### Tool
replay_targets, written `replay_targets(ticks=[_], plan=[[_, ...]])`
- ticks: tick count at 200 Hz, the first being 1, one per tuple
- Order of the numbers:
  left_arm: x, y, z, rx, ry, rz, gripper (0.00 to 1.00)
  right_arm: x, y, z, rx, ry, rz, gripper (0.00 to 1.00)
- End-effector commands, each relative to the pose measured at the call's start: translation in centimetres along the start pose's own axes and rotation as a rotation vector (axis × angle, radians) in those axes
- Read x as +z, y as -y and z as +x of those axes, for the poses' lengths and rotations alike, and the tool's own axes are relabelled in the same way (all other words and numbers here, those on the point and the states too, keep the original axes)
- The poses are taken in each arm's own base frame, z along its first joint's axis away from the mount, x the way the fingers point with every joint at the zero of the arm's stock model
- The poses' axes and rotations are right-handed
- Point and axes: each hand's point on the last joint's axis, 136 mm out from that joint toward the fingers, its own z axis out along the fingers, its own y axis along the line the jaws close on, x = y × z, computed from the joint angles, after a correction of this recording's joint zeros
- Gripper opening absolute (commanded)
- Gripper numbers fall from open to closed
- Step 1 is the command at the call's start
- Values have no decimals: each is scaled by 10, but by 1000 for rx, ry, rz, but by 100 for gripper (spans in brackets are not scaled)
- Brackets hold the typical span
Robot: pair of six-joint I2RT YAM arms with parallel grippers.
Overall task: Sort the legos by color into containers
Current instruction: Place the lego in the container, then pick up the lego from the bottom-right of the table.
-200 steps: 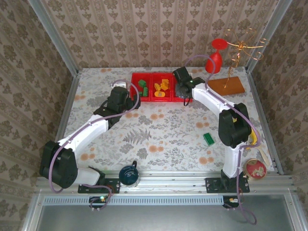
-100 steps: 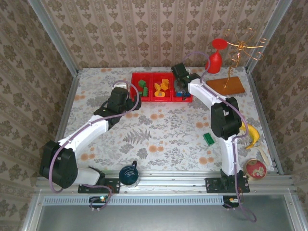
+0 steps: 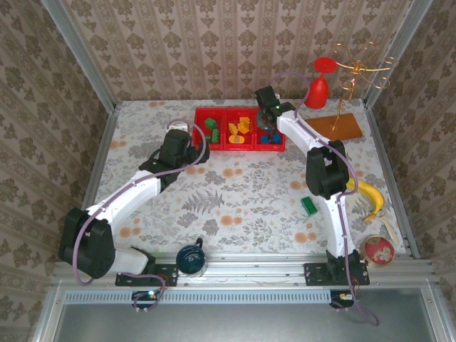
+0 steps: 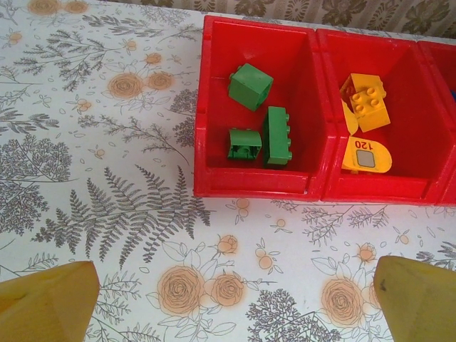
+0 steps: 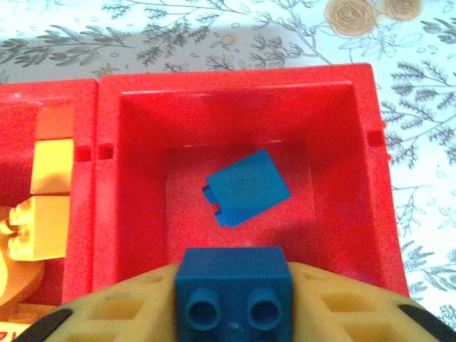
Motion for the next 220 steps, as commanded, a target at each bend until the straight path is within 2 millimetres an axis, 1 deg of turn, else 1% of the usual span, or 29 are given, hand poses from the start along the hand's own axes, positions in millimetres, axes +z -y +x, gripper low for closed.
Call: replay_targets(ticks=[1,13,26,53,84,117,134,154,189,193,220], plan=[[2,-1,-1,-21,-9,2,100,-1,-6,-6,-7,-3,-36,48],[3,0,-1,-22,-11,4,100,-3,-6,-7,-10,-1,-37,54],[2,1,-1,-25,-10,11,100,-6,-6,-8,-13,0,-36,57],[2,3,-2,-24,-9,22,100,-15,-3,-10,-16,2,-35,59],[2,6,-3,-19,-7,36,100,-35,1,-11,0,21,-46,59],[1,6,-3,-18,-6,37,100,-61,14,0,39,15,-42,61],[0,5,-3,-16,-3,33,100,-75,25,14,67,-2,-33,63],[-2,2,-3,-16,3,22,100,-93,38,38,99,-26,-30,65],[-4,-3,-2,-17,11,9,100,-119,65,97,142,-98,-17,71],[-5,-3,-2,-17,11,10,100,-119,70,107,142,-118,-7,71],[-5,-6,-1,-19,14,6,100,-137,94,156,153,-196,35,73]])
